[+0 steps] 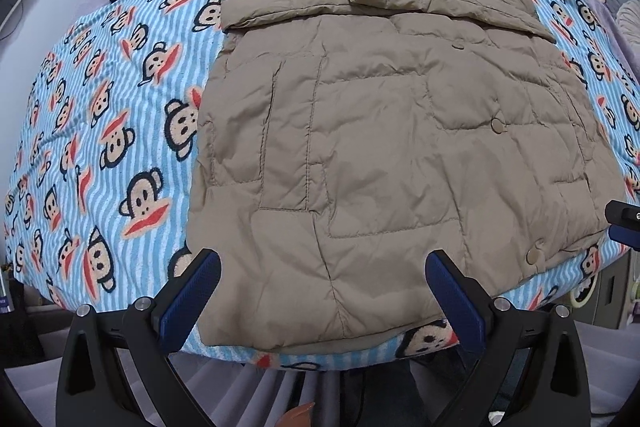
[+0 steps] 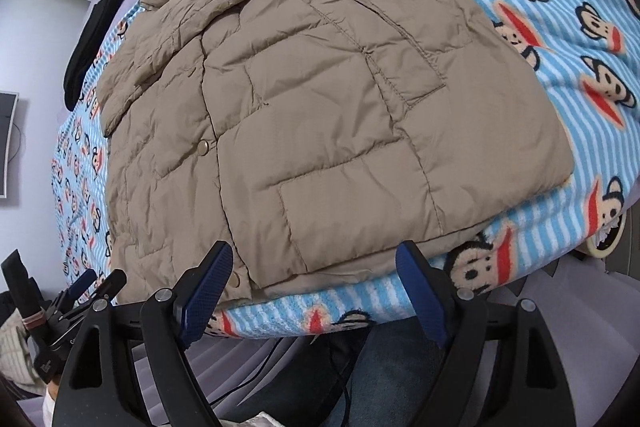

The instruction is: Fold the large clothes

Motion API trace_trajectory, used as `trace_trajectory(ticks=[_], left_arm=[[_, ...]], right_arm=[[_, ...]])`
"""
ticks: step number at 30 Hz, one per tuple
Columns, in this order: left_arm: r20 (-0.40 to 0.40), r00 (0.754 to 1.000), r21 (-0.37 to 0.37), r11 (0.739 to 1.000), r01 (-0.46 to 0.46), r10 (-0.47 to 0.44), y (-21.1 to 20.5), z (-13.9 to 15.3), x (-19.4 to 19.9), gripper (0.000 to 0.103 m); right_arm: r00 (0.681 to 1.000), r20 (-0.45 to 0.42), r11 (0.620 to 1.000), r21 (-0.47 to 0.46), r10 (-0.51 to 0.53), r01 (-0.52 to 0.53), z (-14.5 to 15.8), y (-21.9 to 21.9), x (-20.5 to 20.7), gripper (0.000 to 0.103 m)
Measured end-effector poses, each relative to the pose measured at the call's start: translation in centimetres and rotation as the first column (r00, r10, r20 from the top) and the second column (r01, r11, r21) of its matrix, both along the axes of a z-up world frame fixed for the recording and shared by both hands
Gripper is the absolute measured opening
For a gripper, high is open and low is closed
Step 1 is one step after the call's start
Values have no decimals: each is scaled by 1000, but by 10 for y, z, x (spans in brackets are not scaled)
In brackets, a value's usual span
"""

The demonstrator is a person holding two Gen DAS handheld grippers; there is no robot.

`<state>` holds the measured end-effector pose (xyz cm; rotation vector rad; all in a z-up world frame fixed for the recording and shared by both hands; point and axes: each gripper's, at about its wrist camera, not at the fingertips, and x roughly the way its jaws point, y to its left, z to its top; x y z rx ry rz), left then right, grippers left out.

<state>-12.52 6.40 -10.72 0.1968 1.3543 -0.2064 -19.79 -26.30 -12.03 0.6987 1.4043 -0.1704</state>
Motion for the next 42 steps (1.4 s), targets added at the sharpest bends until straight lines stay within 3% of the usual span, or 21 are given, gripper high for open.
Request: trace_trajectory(ticks=[4, 7, 10, 13, 18, 22, 25, 28, 34, 37, 42], left_arm=[[-35, 993, -8, 994, -110, 110, 15, -8, -2, 102], [-48, 987, 26, 988, -153, 154, 19, -18, -7, 102], [-81, 978, 15, 981, -192, 192, 24, -27, -11, 102], [-164, 959, -90, 965, -246, 229, 33, -37, -14, 102], [-225, 929, -272, 896, -351, 296, 58, -38, -21, 102], [-291, 896, -363, 828, -428, 335, 82, -48, -29, 102], [-368, 866, -393, 787, -475, 339, 91, -64, -37, 102], [-417, 841, -391, 767, -509, 345, 90, -78, -46, 102], [-375, 858, -466, 729, -501, 351, 78, -74, -35, 102], [-361, 864, -472, 731, -493, 349, 67, -76, -17, 102], [-361, 872, -434, 767, -472, 332, 54, -86, -2, 102]], right_arm=[[999, -32, 996, 86, -5, 7, -5, -10, 4, 86], [999, -34, 994, 108, 6, -2, -2, -21, 5, 86], [1000, -25, 994, 106, -5, 8, 0, -35, 4, 86], [998, -58, 986, 159, -37, 46, -11, -47, 1, 86], [990, -75, 965, 225, -123, 137, -25, -65, -17, 86], [958, -134, 911, 300, -253, 283, -49, -84, -39, 86], [920, -180, 853, 348, -347, 390, -66, -95, -58, 86], [892, -200, 807, 380, -405, 452, -74, -99, -70, 86], [885, -197, 790, 398, -422, 466, -77, -98, -75, 86], [881, -176, 781, 410, -438, 471, -78, -98, -72, 86], [853, -165, 751, 412, -495, 516, -92, -103, -64, 86]])
